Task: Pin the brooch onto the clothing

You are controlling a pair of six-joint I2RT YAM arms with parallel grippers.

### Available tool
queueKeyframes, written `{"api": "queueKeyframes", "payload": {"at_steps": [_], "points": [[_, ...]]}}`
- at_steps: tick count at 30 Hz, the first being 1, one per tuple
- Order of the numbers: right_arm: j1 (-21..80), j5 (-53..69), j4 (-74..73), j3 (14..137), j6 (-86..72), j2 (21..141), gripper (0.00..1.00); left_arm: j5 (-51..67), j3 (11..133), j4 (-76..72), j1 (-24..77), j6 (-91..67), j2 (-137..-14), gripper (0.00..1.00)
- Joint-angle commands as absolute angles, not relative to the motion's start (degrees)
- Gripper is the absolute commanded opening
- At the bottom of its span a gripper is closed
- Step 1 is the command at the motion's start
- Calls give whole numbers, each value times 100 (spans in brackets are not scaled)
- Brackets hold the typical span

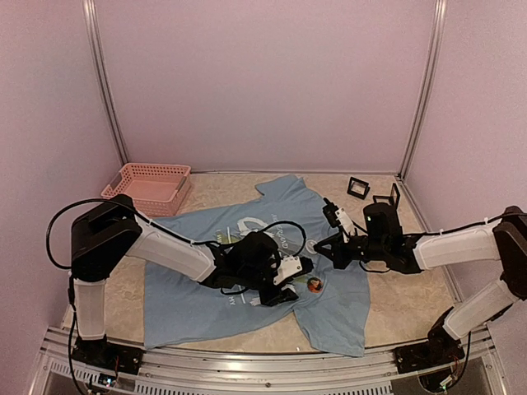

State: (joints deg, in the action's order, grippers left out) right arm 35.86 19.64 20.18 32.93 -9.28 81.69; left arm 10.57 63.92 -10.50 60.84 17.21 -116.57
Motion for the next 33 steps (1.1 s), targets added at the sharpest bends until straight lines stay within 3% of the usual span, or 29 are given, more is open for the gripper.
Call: {"api": "queueKeyframes", "payload": {"at_steps": [1, 4, 8, 22, 33], "points": [[3470, 2144, 2230, 3208, -849, 8325, 0, 1291, 6606, -764, 5942, 1748, -11888, 49], [3471, 2179, 2179, 3246, -771, 8396, 0, 1512, 6700, -612, 5921, 1759, -11986, 35], [3465, 2233, 2074, 3241, -706, 8444, 0, 1588, 6554, -756, 5930, 1776, -11891, 0], [4111, 1851, 4755, 2083, 810, 8693, 0, 2236, 6023, -1728, 5752, 1251, -11311, 0], [4782, 1490, 5652, 1738, 2275, 9214, 0, 2634, 5884, -1956, 5577, 1134, -11177, 0]]}}
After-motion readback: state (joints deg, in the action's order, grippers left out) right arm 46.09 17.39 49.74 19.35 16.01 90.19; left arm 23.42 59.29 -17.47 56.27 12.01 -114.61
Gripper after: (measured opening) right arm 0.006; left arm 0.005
